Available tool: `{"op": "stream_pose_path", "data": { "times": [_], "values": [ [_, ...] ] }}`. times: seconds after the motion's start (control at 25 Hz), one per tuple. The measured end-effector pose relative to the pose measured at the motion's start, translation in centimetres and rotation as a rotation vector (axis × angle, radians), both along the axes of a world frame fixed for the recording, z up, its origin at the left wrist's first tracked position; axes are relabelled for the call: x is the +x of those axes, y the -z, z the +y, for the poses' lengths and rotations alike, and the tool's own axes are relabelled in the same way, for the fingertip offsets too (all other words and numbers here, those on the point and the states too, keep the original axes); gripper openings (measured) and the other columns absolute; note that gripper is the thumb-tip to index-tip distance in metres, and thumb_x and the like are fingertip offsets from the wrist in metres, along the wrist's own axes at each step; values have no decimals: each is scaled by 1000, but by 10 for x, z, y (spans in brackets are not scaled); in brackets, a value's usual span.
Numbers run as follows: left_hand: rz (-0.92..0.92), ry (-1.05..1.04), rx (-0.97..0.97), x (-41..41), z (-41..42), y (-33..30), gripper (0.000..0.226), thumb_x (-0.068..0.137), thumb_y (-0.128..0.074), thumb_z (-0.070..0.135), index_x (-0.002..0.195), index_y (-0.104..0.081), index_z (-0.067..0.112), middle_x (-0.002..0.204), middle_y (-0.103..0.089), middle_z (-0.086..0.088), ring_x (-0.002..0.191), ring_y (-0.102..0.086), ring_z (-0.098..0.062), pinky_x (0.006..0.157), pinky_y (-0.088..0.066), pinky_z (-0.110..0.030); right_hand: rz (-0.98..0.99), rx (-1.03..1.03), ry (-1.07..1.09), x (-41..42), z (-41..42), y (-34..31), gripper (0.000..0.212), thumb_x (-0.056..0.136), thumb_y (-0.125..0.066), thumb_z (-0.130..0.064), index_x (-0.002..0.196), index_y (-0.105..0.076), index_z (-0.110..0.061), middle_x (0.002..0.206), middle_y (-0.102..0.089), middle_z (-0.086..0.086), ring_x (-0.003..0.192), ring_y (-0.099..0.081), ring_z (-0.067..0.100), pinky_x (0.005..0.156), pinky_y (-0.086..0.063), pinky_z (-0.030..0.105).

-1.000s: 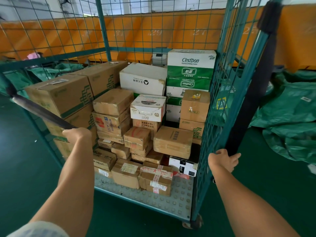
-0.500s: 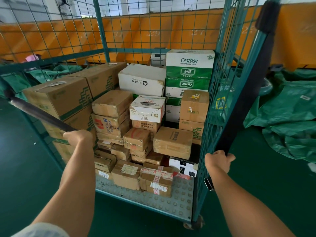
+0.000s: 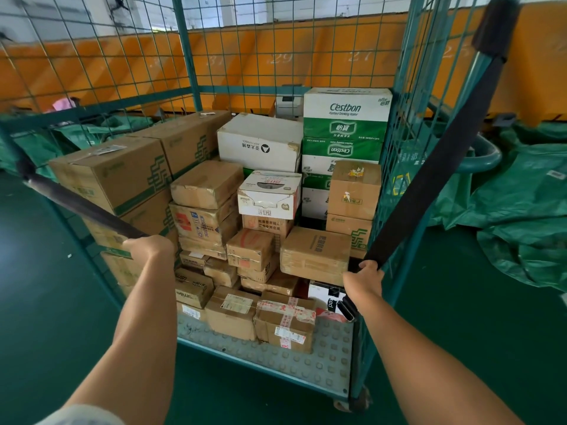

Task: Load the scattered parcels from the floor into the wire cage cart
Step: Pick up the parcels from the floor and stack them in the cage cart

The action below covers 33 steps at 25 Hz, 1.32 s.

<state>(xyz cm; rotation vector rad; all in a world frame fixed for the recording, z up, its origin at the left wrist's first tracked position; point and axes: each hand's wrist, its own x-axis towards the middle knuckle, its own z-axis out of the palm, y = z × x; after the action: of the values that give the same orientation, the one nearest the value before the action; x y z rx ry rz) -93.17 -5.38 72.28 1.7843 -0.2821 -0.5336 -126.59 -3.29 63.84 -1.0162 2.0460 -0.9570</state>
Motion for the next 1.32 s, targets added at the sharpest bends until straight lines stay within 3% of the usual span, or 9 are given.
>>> {"op": "stream_pose_path", "data": {
  "times": [0.16, 0.32, 0.4, 0.56, 0.76, 0.84, 0.96, 1.16, 1.32],
  "values": [
    [94, 9, 11, 17, -19, 13, 46, 101, -33, 13, 146, -26, 10, 145, -42, -10, 129, -46, -27, 109, -35, -37, -186, -110, 74, 32, -12, -4, 44, 88, -53, -6, 117, -24, -20, 110, -49, 10, 76, -51, 25, 56, -39, 29],
    [84, 149, 3, 34, -33, 24, 47, 92, -46, 15, 137, -43, 2, 136, -51, -18, 120, -54, -37, 98, -47, -47, -566, -161, 308, 65, -27, -13, 63, 96, -56, -18, 144, -16, -7, 125, -49, 15, 116, -50, 36, 94, -40, 42],
    [122, 212, 1, 43, -41, 27, 45, 91, -46, 15, 134, -47, 0, 134, -53, -21, 119, -55, -39, 96, -49, -50, -549, -101, 266, 77, -38, -16, 66, 92, -64, -16, 144, -25, -7, 134, -47, 19, 121, -48, 37, 97, -39, 44],
    [332, 276, -107, 54, -57, 18, 43, 91, -53, 2, 134, -48, 1, 126, -58, -21, 113, -58, -37, 93, -51, -44, -429, 100, -16, 113, -62, -24, 46, 91, -65, -22, 129, -51, -2, 106, -58, 10, 97, -57, 27, 79, -42, 34],
    [385, 504, -223, 70, -81, -3, 55, 88, -56, -9, 137, -38, 6, 115, -58, -17, 92, -62, -29, 73, -53, -37, -455, 74, -104, 166, -91, -32, 35, 89, -68, -20, 115, -48, -5, 88, -49, 4, 77, -50, 20, 77, -39, 34],
    [324, 565, -159, 80, -89, -11, 54, 86, -59, -8, 135, -38, 1, 89, -55, -13, 66, -52, -20, 56, -43, -30, -461, 48, -93, 181, -92, -31, 33, 89, -69, -16, 107, -45, -2, 86, -48, 5, 80, -50, 23, 72, -42, 34],
    [290, 623, -98, 92, -103, -20, 52, 87, -58, -6, 135, -38, 2, 71, -43, -8, 56, -35, -13, 50, -29, -27, -478, 47, -100, 208, -101, -25, 42, 82, -75, -13, 114, -55, 6, 94, -59, 14, 88, -61, 30, 70, -51, 37],
    [471, 679, -179, 88, -120, -31, 54, 88, -52, -12, 139, -37, 2, 90, -52, -14, 62, -49, -16, 49, -47, -24, -458, 62, -120, 249, -117, -24, 49, 81, -76, -14, 122, -54, 1, 99, -61, 13, 83, -62, 26, 62, -49, 32],
    [624, 669, -301, 86, -139, -33, 48, 89, -47, -16, 134, -38, -2, 108, -52, -21, 83, -60, -28, 70, -57, -35, -656, 29, -45, 262, -141, -25, 49, 83, -74, -11, 122, -46, -1, 105, -56, 11, 96, -56, 27, 91, -52, 41]
  ]
}}
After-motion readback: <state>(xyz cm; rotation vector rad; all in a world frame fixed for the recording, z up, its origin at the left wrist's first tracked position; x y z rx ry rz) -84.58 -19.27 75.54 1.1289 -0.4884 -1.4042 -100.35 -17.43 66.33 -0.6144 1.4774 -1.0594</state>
